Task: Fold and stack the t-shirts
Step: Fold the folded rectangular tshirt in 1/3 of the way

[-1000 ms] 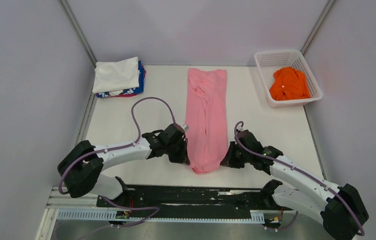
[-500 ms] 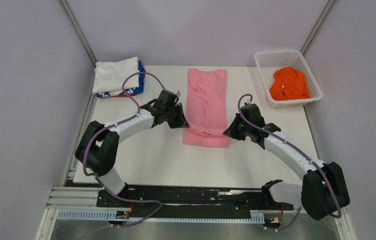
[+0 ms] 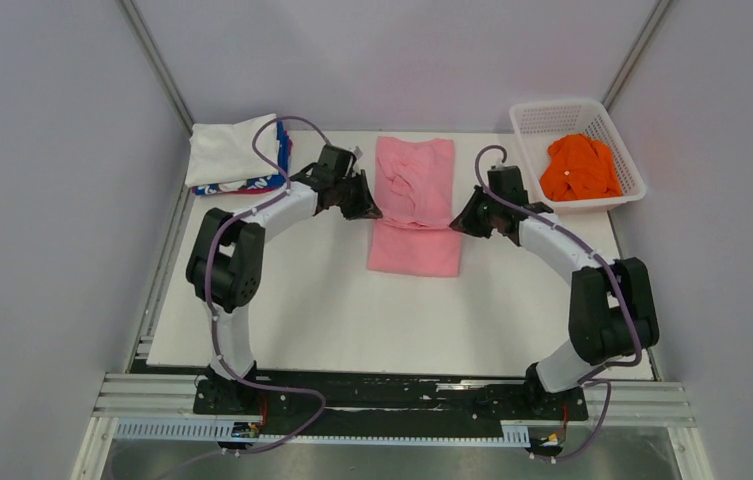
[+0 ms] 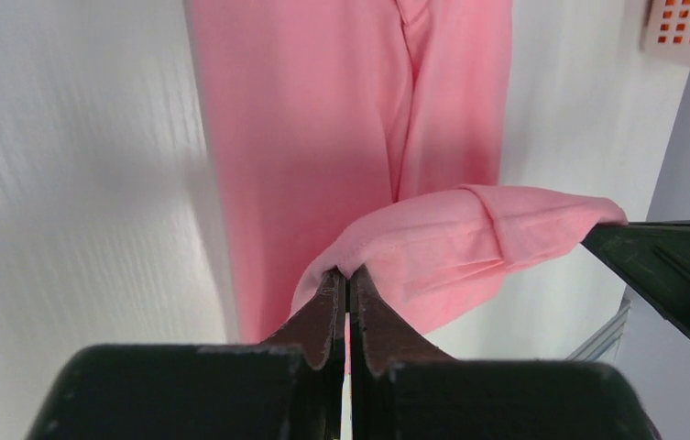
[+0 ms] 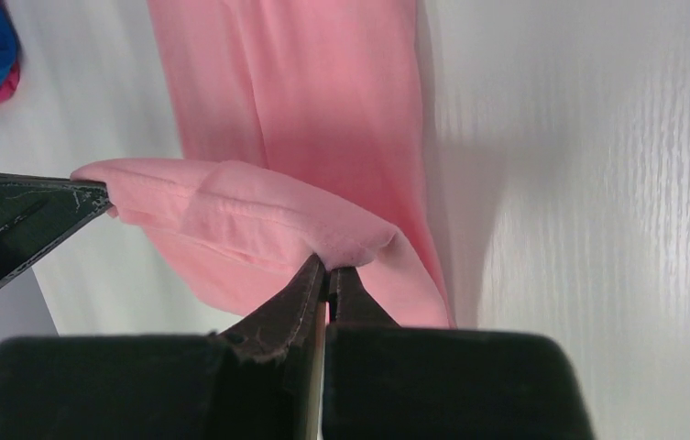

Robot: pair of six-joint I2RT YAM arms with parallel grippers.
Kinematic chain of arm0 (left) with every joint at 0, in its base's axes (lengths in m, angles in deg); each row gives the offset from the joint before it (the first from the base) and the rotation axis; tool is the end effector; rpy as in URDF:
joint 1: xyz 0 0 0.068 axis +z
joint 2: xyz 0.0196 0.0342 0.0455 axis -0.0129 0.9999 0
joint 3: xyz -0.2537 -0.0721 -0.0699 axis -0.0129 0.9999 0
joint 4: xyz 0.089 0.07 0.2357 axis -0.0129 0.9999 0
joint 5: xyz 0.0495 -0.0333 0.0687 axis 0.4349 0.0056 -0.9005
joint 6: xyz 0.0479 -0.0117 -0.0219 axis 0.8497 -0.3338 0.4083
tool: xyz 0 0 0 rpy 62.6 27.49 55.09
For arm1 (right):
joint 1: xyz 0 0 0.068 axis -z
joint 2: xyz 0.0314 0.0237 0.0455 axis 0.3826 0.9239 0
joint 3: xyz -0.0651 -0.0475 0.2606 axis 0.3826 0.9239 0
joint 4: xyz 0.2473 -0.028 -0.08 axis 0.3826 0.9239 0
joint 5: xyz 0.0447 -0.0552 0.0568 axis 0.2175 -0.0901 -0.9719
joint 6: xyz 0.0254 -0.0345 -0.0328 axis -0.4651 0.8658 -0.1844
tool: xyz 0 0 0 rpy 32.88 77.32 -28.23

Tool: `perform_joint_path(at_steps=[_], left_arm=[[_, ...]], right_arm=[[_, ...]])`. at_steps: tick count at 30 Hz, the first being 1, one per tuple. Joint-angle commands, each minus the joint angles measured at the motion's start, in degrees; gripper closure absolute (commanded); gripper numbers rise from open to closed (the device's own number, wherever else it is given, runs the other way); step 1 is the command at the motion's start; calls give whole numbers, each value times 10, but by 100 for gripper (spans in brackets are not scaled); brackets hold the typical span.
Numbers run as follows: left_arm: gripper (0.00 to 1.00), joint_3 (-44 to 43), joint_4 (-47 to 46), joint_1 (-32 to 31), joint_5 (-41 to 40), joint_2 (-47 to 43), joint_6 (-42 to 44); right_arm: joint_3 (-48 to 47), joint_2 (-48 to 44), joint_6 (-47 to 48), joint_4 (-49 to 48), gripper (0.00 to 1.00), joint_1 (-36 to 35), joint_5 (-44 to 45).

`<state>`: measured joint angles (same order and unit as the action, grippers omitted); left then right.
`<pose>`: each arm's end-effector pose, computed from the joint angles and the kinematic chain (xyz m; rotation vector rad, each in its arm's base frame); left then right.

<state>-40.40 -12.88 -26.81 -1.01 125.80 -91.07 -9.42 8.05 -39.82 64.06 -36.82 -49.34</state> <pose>0.3796 -0.1987 0.2118 -0.1591 2.5386 -0.9125 0.3155 0.0875 0.2208 0.4322 2.4741 0.6288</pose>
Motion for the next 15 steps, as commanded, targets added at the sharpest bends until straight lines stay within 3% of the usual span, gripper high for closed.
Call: perform_joint_path(at_steps=[1, 15], left_arm=[[100, -70, 23, 22, 9, 37, 27], [95, -193, 44, 49, 40, 161, 32]], right_arm=[[-61, 46, 31, -34, 100, 23, -35], [-170, 189, 53, -40, 99, 49, -75]])
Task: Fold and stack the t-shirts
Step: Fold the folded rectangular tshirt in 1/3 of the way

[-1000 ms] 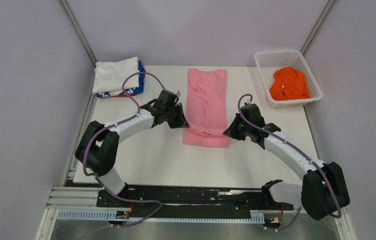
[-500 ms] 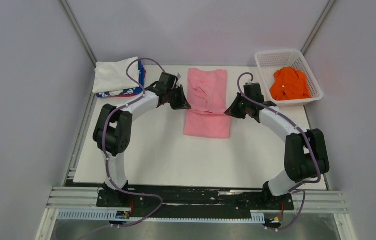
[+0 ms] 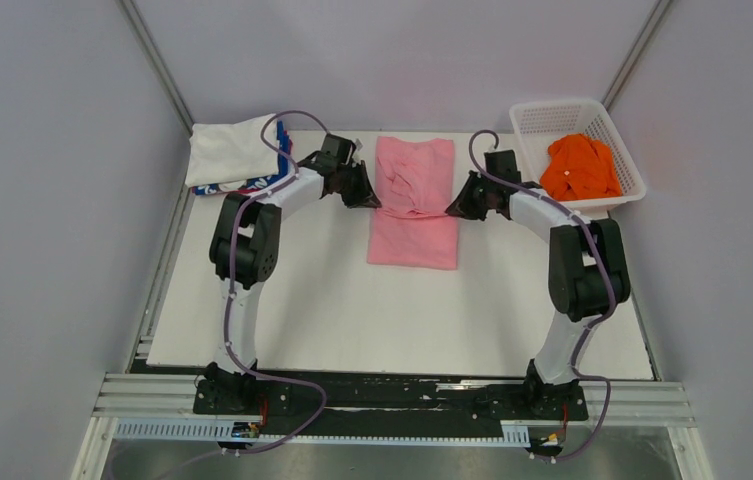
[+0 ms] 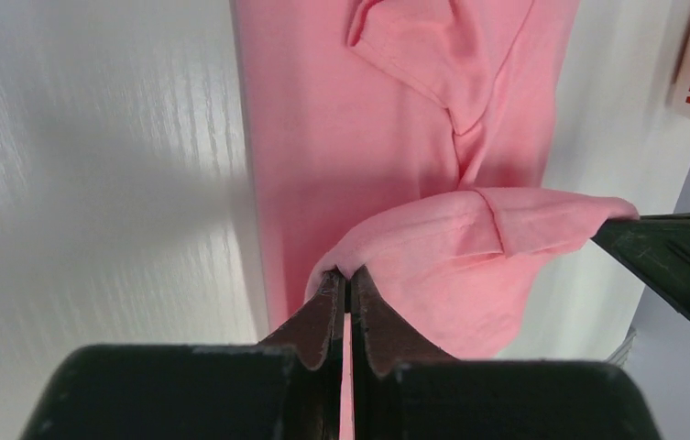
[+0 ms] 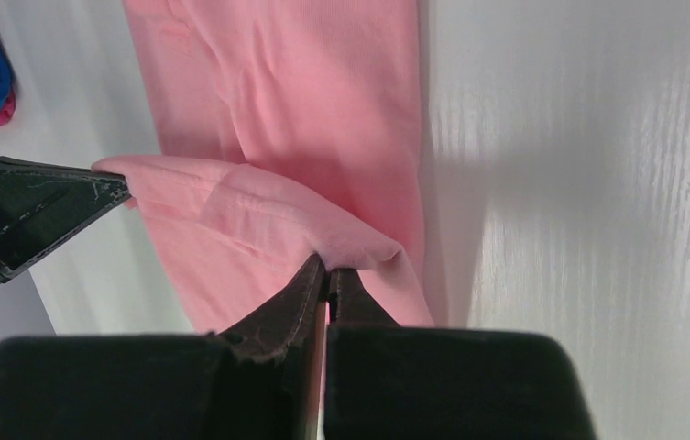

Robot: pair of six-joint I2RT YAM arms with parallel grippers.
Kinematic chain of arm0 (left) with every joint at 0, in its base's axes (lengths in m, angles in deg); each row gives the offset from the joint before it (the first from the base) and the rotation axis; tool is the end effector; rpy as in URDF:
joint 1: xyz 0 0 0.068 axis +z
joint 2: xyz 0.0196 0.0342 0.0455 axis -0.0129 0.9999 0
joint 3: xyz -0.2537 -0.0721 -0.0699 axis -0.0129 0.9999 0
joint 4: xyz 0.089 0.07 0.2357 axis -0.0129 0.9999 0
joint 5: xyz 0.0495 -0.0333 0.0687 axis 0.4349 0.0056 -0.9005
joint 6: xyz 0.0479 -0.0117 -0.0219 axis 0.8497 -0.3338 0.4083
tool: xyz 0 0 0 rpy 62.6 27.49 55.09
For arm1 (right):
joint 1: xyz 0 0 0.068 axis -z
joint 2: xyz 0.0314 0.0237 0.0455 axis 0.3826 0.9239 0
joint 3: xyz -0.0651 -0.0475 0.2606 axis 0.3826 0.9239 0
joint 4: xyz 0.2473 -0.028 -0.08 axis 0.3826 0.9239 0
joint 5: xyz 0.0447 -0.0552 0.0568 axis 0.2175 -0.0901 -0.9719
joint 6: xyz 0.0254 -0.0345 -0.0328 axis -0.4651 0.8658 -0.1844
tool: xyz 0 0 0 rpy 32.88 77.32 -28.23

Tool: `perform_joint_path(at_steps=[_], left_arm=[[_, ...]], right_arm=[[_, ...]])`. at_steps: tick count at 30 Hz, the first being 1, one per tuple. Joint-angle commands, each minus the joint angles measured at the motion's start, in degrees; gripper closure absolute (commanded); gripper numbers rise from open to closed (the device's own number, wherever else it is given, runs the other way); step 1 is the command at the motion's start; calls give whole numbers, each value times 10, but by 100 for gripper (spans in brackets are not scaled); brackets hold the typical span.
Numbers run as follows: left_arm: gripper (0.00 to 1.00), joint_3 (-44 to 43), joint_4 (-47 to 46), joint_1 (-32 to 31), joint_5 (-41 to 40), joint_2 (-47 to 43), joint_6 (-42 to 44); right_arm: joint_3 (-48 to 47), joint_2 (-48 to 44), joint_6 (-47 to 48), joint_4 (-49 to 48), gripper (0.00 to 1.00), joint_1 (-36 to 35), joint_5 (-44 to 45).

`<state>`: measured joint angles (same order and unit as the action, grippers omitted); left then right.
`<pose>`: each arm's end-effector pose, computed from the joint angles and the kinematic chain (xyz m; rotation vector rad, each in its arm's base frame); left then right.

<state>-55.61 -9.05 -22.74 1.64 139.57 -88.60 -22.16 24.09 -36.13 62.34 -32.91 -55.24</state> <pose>0.4424 -0.1930 0.1862 -0.1841 2.5623 -0.9071 0.3846 0.0811 0.1969 0.3979 2.5016 0.6903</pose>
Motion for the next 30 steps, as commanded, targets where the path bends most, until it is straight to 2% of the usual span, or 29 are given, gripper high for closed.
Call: perform_joint_path(at_steps=[1, 2, 3, 5, 6, 7, 8, 10, 12, 16, 20, 24, 30], left_arm=[[93, -45, 6, 10, 10, 27, 6], [91, -53, 5, 14, 7, 33, 2], [83, -58, 5, 16, 5, 36, 0], [62, -79, 0, 23, 8, 44, -4], [40, -88, -4, 28, 8, 50, -5], [32, -110, -6, 34, 7, 59, -5], [14, -121, -2, 37, 8, 62, -7], [2, -155, 6, 45, 19, 69, -6], [0, -172, 15, 49, 26, 61, -2], [0, -111, 10, 48, 22, -5, 12], [0, 72, -28, 44, 10, -101, 10], [0, 209, -54, 24, -19, -202, 7], [0, 296, -48, -31, -63, -248, 2]], right_arm=[[-49, 38, 15, -22, 97, 11, -16], [-60, 47, 13, -22, 95, 14, -16], [-69, 56, 11, -22, 94, 18, -18], [-94, 72, 10, -22, 91, 27, -28], [-109, 81, 9, -22, 88, 32, -32], [-127, 90, 7, -16, 80, 37, -35], [-142, 98, 6, -11, 73, 42, -44], [-161, 101, 7, -1, 43, 47, -56], [-155, 88, 12, 5, 25, 47, -57], [-77, 23, 28, -3, 1, 40, -51], [-4, -26, 61, -27, 0, 5, -54], [45, -52, 59, -44, 0, -31, -29], [35, -54, 53, -35, 0, -77, 22]])
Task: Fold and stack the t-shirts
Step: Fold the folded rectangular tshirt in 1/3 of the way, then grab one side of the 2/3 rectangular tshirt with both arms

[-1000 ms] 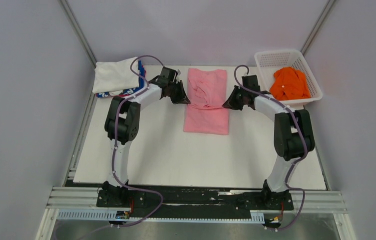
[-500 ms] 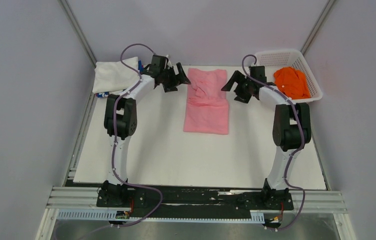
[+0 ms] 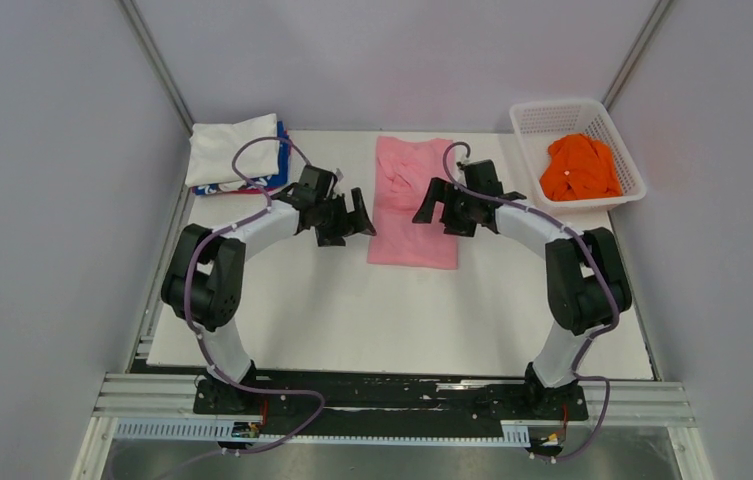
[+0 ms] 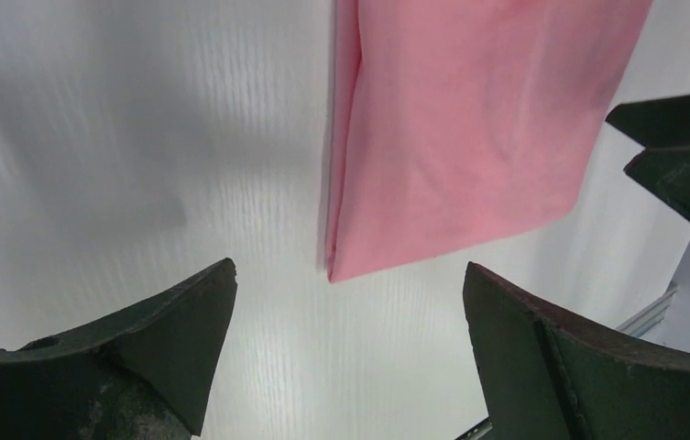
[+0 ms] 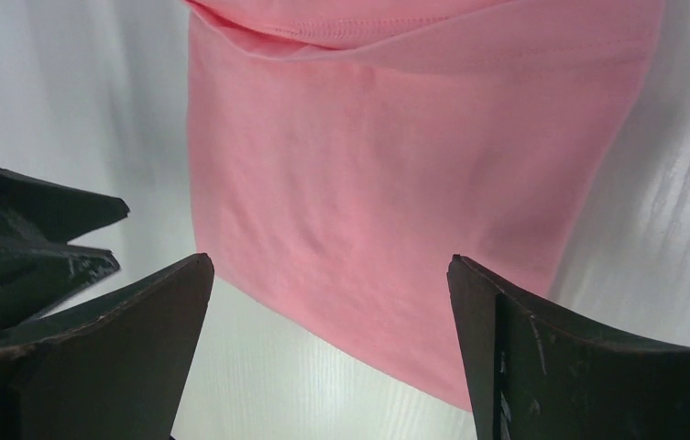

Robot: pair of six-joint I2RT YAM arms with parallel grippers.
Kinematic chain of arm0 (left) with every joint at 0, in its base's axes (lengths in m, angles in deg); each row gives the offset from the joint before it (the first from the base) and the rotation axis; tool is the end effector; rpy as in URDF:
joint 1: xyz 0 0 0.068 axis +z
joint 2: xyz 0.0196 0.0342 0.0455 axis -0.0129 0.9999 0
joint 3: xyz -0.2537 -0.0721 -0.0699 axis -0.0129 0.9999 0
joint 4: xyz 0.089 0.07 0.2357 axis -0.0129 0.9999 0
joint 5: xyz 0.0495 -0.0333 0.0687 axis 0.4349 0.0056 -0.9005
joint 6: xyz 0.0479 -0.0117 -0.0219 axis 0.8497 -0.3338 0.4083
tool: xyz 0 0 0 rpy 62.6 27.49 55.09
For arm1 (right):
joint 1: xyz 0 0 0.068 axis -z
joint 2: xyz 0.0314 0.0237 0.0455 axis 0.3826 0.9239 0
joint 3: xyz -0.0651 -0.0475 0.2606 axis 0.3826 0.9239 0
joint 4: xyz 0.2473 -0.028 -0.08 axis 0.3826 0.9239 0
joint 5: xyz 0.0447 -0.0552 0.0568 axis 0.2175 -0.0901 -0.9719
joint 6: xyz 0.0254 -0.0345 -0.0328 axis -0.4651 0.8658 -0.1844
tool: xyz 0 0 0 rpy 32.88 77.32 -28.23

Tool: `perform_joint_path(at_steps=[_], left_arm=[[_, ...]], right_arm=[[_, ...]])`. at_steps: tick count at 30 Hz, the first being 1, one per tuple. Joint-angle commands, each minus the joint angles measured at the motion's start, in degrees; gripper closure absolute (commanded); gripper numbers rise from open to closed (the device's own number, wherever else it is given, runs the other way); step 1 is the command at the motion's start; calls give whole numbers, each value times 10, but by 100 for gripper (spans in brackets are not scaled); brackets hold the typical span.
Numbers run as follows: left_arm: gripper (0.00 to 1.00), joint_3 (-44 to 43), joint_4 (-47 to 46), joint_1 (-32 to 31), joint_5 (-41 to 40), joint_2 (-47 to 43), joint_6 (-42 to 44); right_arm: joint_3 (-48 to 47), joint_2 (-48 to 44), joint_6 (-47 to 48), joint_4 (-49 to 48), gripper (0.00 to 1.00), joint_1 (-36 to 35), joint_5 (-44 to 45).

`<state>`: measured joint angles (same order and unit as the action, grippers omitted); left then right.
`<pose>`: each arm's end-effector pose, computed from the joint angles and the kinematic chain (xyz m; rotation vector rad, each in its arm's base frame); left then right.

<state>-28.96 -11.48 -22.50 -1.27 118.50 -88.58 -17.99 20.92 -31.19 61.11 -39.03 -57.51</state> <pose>0.3510 -0.1525 0.1974 -0.2313 2.6060 -0.8235 0.3583 0.1185 0.1968 0.1359 2.5326 0.7475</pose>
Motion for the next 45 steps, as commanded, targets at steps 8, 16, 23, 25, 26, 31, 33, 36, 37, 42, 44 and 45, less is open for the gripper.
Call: perform_joint_path(at_steps=[8, 16, 23, 25, 26, 31, 33, 36, 37, 42, 44, 45], left_arm=[[13, 28, -31, -58, -60, 21, -19], [36, 11, -17, -84, -76, 67, -17], [53, 22, 2, -102, -89, 70, -15], [56, 27, 7, -104, -104, 72, -19], [57, 28, 7, -104, -110, 74, -20], [68, 31, 10, -106, -110, 80, -23], [72, 33, 13, -106, -125, 79, -25], [82, 33, 15, -107, -134, 82, -24], [88, 34, 14, -107, -134, 82, -24], [100, 56, 7, -111, -130, 72, -23], [100, 87, 3, -116, -132, 48, -24], [100, 112, 4, -121, -138, 26, -24]], right_arm=[[122, -115, -61, -10, 0, -20, 119], [174, -123, -89, -1, 13, -18, 126], [186, -100, -110, -1, 32, -18, 117], [190, -97, -112, -2, 37, -19, 120], [191, -95, -111, -3, 40, -19, 120], [195, -77, -114, -10, 49, -18, 134], [197, -71, -115, -13, 51, -18, 140], [198, -63, -117, -17, 55, -18, 146], [200, -60, -117, -19, 58, -19, 143], [239, -96, -122, -21, 90, -23, 129], [271, -130, -121, -21, 96, -28, 113], [289, -150, -122, -20, 99, -30, 100]])
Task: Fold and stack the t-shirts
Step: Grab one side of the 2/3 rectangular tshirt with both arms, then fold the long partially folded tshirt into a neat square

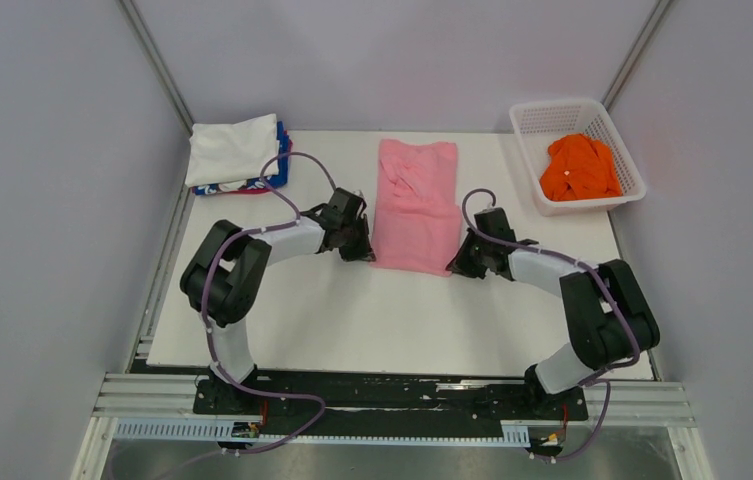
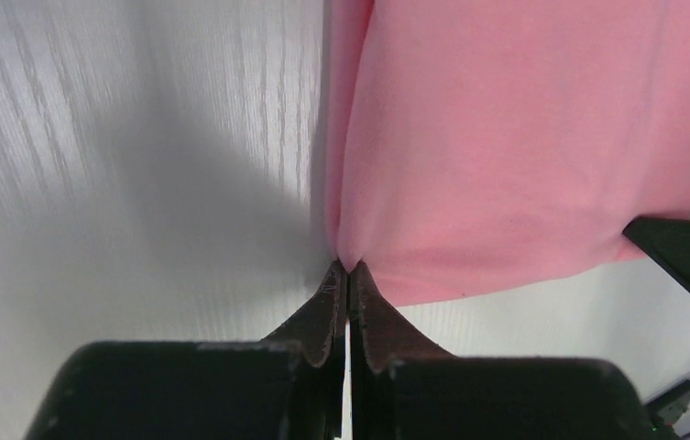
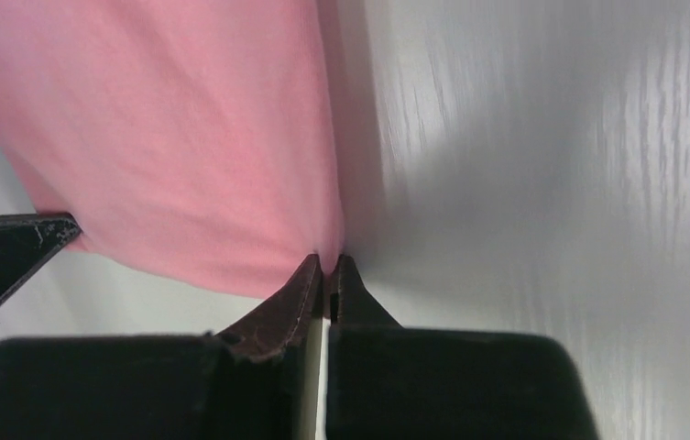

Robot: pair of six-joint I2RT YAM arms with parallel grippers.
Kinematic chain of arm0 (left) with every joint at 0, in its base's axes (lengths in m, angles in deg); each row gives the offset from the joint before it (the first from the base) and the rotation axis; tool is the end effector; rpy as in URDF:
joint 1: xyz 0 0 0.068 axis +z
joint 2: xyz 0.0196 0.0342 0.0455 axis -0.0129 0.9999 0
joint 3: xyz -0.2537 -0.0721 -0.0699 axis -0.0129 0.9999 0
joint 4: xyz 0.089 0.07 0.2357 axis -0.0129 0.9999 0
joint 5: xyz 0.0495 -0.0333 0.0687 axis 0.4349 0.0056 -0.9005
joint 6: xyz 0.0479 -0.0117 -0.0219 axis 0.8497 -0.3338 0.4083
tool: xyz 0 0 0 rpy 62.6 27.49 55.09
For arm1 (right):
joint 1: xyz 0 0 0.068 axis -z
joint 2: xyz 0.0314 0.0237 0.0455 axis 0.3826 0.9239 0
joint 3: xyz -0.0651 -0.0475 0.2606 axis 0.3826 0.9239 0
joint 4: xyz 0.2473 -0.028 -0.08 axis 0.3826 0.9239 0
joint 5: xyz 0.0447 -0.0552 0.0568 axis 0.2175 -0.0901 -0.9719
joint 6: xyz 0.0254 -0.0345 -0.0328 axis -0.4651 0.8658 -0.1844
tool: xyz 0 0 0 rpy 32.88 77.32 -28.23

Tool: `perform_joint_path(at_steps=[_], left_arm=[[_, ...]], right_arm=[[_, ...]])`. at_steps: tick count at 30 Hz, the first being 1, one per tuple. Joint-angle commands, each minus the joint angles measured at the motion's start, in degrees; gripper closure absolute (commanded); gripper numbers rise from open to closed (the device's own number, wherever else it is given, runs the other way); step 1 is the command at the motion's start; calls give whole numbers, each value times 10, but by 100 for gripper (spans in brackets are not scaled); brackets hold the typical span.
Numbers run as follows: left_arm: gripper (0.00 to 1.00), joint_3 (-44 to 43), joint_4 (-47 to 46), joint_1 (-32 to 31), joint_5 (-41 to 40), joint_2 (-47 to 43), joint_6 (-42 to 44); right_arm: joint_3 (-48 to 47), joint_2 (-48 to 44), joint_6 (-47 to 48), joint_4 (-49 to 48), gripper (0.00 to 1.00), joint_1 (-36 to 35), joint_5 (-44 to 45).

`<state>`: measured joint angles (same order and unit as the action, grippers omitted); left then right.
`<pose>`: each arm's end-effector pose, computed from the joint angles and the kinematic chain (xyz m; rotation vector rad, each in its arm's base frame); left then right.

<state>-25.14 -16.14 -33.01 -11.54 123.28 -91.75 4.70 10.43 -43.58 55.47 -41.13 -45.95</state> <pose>0.3208 -0.2089 0.1515 -0.1566 2.6800 -0.6515 0.2785 0.0988 0.1460 0.4867 2.6112 0.5472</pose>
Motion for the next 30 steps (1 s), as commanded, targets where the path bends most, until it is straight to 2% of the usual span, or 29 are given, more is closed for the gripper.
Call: perform_joint_path(at_steps=[1, 5, 9, 13, 18, 21, 26, 30], left_arm=[[100, 87, 56, -18, -37, -34, 7], [100, 172, 68, -54, -25, -128, 1], [100, 229, 108, -107, -16, -273, -11], [100, 242, 119, -119, 38, -382, -21], [100, 234, 111, -120, 46, -453, -17], [100, 210, 99, -119, 11, -464, -16], [100, 146, 86, -90, -31, -428, -2], [100, 102, 58, -29, -25, -380, -5]], right_arm=[[81, -66, 2, 38, 100, -14, -37], [150, -171, -14, 82, 100, -51, -73], [183, -305, -60, 136, 100, -130, -86], [183, -423, -77, 178, 100, -166, -92], [177, -520, -51, 181, 100, -167, -93], [147, -532, -36, 180, 100, -160, -66], [76, -477, -11, 168, 100, -124, -19], [40, -412, 2, 114, 100, -46, -82]])
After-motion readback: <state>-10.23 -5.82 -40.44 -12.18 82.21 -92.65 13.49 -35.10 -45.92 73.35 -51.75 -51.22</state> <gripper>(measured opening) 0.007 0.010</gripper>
